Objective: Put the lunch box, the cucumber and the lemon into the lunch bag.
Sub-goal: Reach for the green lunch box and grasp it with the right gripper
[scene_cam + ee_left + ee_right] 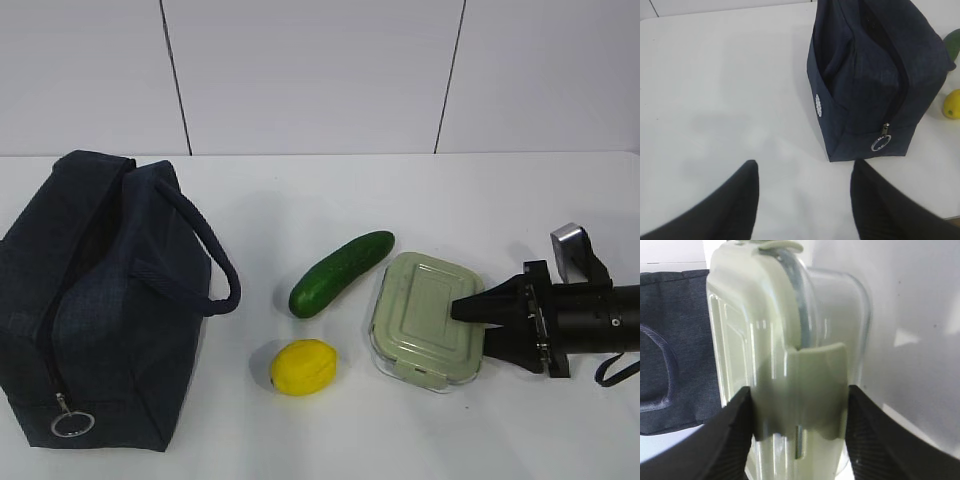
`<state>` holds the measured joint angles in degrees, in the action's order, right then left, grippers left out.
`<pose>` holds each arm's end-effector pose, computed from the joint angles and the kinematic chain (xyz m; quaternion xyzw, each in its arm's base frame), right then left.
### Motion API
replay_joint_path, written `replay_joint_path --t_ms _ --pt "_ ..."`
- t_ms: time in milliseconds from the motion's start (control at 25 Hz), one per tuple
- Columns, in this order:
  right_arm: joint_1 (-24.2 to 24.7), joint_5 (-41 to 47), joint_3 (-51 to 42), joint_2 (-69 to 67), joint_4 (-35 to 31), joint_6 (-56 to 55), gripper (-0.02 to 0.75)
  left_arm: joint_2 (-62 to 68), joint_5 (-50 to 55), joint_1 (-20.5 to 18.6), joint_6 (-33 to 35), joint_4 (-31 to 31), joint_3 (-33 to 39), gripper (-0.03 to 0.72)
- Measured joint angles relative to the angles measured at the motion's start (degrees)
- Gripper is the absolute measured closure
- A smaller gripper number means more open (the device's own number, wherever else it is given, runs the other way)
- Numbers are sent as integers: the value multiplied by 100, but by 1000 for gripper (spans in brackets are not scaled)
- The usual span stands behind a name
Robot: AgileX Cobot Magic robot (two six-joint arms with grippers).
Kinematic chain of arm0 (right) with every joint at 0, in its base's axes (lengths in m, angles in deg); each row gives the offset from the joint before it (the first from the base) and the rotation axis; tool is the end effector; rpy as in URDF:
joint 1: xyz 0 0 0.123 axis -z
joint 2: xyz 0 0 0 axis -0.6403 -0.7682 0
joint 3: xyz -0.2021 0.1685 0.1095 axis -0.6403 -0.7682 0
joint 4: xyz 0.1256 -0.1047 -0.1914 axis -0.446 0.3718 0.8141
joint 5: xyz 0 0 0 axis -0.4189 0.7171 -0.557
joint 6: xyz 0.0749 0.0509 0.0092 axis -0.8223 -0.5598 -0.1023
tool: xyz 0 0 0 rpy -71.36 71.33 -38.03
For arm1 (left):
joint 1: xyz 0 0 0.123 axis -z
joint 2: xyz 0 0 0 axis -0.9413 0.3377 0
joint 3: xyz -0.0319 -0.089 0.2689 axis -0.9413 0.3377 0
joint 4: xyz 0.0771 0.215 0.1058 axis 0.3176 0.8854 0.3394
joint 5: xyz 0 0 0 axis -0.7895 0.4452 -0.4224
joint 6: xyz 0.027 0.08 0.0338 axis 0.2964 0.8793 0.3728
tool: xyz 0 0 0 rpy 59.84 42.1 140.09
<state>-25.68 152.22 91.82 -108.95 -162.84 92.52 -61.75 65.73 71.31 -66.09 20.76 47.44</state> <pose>0.3106 0.0080 0.0706 0.1090 0.8240 0.5403 0.1316 -0.0076 -0.0082 0.2817 0.0468 0.8605 -0.0353 0.5061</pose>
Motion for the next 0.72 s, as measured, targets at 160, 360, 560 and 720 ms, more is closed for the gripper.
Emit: replay_joint_path --t_ms 160,360,560,720 --pt "0 0 0 0 0 -3 323 0 0 0 0 0 0 266" --pt "0 0 0 0 0 -3 323 0 0 0 0 0 0 267" --pt "0 0 0 0 0 -3 323 0 0 0 0 0 0 267" --pt "0 0 0 0 0 -3 323 0 0 0 0 0 0 267"
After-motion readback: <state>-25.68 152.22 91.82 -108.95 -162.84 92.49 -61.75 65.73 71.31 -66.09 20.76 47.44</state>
